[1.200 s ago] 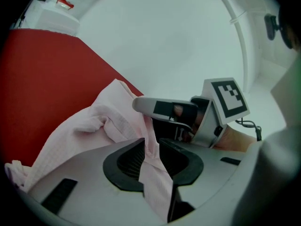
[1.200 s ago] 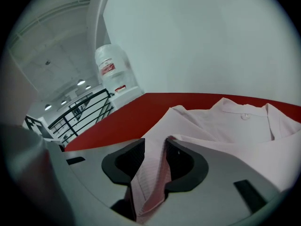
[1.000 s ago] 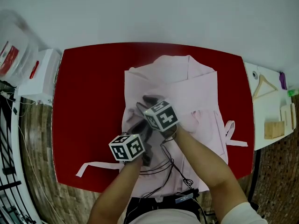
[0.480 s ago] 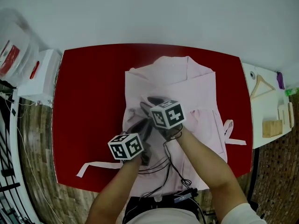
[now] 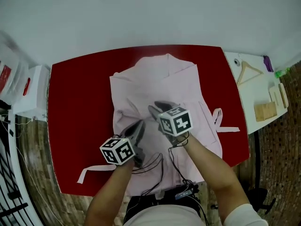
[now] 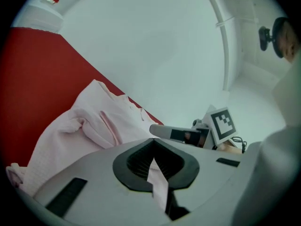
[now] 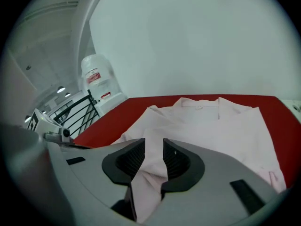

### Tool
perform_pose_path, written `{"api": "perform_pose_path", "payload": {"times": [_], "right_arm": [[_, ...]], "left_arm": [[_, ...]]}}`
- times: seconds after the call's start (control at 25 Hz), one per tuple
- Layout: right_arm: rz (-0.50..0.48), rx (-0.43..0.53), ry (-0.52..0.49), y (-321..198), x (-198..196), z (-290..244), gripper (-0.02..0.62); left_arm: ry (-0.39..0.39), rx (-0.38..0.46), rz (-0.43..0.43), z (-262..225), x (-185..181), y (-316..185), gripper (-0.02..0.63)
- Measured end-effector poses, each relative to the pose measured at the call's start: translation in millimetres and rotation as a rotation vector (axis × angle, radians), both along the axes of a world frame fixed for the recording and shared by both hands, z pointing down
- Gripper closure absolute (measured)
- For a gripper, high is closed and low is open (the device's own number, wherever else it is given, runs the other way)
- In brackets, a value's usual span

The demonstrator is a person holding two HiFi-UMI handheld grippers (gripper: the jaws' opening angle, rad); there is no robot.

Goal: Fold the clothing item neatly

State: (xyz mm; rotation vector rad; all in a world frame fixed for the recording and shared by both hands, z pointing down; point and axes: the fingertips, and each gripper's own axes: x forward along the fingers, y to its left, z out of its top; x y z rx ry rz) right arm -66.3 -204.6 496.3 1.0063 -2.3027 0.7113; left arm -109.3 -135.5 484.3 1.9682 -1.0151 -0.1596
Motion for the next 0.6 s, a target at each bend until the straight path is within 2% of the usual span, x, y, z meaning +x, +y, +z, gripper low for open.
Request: {"api": "perform_pose_path", "payload": {"times": [0.2,0.6], "right_arm": [[0.087,0.007,0.044,17,56,0,0.529],[0.135,0.002,0.073,38,145,-3,0.537]], "left_arm": [[0.010,0.020,0.062,-10,25,9,0.598],[-0.038,0.045,0.109,-26,77,24,0.598]]}}
